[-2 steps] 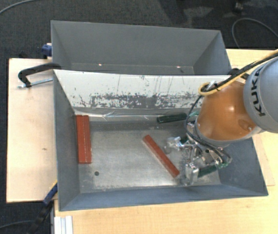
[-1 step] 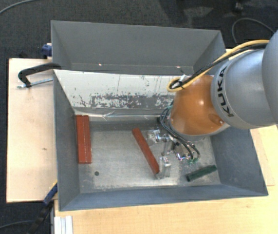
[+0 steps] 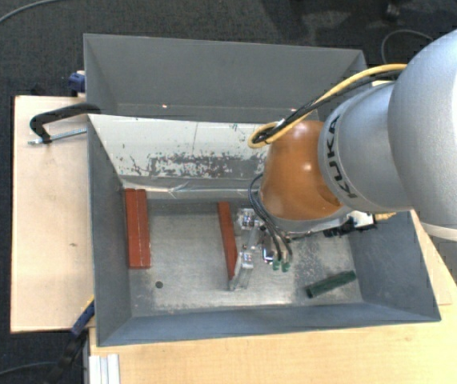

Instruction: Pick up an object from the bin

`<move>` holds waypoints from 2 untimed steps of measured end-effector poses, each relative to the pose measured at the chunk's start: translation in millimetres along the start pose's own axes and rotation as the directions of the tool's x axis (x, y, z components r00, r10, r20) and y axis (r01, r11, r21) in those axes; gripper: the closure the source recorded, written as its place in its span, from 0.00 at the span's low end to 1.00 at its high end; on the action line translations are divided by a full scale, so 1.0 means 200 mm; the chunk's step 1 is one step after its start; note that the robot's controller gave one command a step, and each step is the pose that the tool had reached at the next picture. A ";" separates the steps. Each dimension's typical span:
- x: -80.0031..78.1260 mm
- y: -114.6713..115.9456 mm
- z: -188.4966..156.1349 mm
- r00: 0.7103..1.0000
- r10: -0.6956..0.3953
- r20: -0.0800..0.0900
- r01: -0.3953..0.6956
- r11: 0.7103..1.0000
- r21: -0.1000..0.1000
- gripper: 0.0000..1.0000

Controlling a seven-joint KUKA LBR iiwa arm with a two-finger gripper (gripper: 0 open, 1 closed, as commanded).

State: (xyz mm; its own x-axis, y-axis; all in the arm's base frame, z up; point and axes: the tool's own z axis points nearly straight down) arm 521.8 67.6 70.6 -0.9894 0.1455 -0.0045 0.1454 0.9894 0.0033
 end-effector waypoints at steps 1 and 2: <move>0.09 0.18 0.00 0.981 0.193 -0.003 -0.193 0.981 0.003 0.00; 0.09 0.17 0.00 0.981 0.193 -0.003 -0.193 0.981 0.003 1.00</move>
Offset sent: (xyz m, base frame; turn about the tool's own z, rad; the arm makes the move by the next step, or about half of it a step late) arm -0.0131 0.0362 -0.0006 0.1960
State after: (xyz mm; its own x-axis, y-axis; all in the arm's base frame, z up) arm 509.3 104.5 70.5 -0.9427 0.3336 -0.0006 0.3336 0.9427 0.0009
